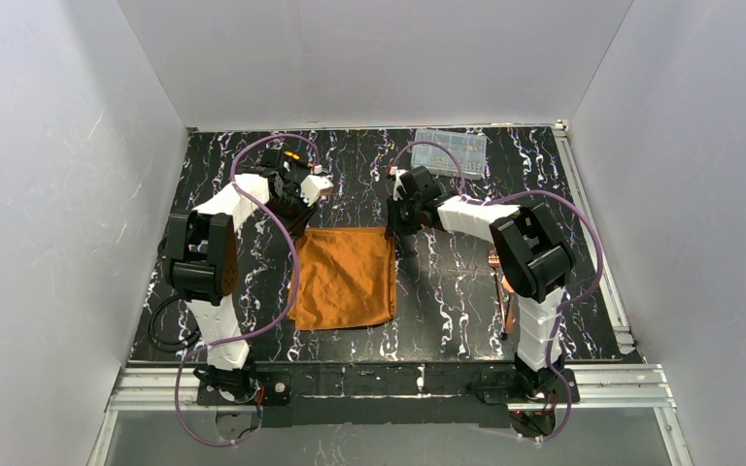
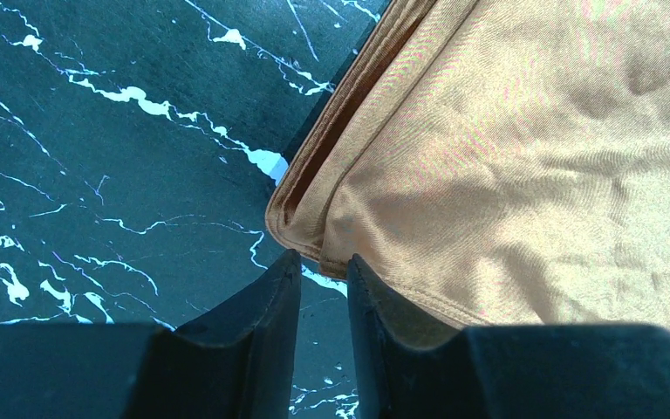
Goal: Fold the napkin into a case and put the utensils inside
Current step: Smooth out the lower triangle-folded napkin at the center of the board.
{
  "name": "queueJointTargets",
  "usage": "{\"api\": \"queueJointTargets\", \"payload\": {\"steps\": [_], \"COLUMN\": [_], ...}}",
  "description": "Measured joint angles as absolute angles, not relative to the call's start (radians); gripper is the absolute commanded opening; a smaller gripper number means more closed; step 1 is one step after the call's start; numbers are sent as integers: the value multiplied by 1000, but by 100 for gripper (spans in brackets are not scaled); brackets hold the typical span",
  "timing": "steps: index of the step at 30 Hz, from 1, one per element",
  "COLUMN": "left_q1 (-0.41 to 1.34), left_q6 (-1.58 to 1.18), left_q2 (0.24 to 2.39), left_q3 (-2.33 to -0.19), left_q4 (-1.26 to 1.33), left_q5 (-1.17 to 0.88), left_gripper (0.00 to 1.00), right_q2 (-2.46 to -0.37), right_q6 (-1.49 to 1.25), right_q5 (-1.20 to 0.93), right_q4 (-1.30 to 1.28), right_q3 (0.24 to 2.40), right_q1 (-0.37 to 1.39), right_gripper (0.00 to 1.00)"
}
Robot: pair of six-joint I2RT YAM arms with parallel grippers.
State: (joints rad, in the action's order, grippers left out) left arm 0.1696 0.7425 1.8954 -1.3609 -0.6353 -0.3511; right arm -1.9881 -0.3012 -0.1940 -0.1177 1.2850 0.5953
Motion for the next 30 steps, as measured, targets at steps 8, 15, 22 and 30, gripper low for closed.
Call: {"api": "queueJointTargets", "payload": {"steps": [8, 15, 22, 30], "left_q1": [170, 170, 170, 170], "left_q6": [735, 727, 720, 695], "left_q2": [1897, 1918, 1927, 1934], "left_q3": [-1361, -1364, -1375, -1407], "left_q4": [-630, -624, -620, -613], "left_q5": [-337, -326, -325, -320], "left_gripper": [0, 0, 0, 0], "right_q2": [-1991, -1991, -1991, -2003], "right_q6": [-317, -319, -319, -315], "right_q5": [-224, -231, -231, -231], "right_q4": [-100, -101, -94, -96], "right_q3": [1285, 1295, 1298, 1311], "right_q1": [583, 570, 553, 550], "right_gripper": [1, 1, 1, 8]}}
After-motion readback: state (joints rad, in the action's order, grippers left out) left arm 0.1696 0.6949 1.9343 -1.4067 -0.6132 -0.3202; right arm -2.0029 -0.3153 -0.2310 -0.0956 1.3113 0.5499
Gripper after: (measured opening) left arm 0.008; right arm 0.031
